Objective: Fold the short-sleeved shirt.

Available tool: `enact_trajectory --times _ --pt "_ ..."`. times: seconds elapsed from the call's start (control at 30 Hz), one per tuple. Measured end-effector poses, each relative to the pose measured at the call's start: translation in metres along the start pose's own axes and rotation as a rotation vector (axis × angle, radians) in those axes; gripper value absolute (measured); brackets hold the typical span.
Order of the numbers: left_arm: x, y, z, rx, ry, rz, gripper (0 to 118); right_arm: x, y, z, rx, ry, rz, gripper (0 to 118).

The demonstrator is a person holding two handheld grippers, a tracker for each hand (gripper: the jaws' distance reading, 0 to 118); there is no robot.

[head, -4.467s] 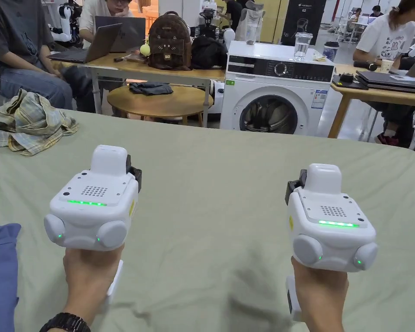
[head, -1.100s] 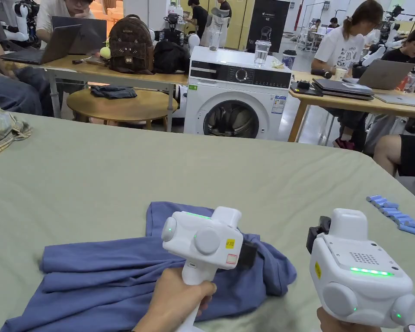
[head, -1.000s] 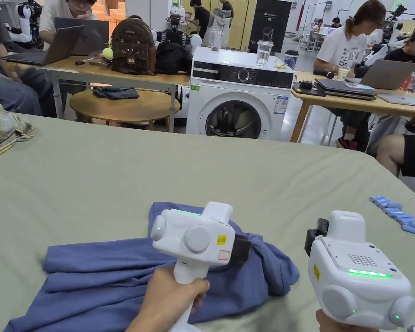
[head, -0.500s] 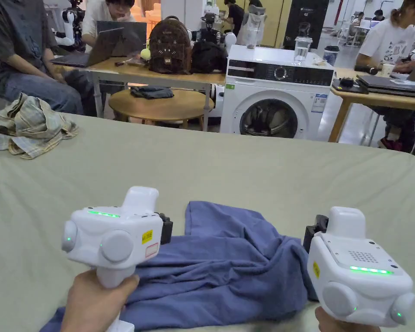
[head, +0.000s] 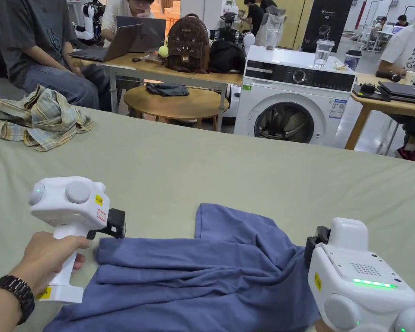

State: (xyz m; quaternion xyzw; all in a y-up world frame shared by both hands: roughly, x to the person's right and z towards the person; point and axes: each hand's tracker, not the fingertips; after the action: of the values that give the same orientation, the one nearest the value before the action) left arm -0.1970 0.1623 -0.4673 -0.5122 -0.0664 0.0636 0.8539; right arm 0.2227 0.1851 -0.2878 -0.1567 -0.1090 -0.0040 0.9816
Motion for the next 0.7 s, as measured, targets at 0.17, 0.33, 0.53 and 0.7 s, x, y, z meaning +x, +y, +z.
enact_trajectory --times 0.17,0.33,0.53,0.7 --pt "0.015 -0.009 -0.038 -0.061 0.073 -0.041 63 0.009 -0.003 0.000 -0.020 -0.012 0.016 0" --pt "0.051 -0.025 -0.023 0.030 0.138 -0.199 9 0.029 0.001 0.002 -0.038 -0.032 0.015 0" --pt "0.042 -0.035 0.008 0.125 0.066 -0.163 0 0.071 0.013 -0.021 -0.147 -0.050 -0.032 0" --pt "0.035 -0.041 0.032 0.180 0.040 -0.168 0 0.101 0.008 -0.073 -0.399 -0.020 -0.053 27"
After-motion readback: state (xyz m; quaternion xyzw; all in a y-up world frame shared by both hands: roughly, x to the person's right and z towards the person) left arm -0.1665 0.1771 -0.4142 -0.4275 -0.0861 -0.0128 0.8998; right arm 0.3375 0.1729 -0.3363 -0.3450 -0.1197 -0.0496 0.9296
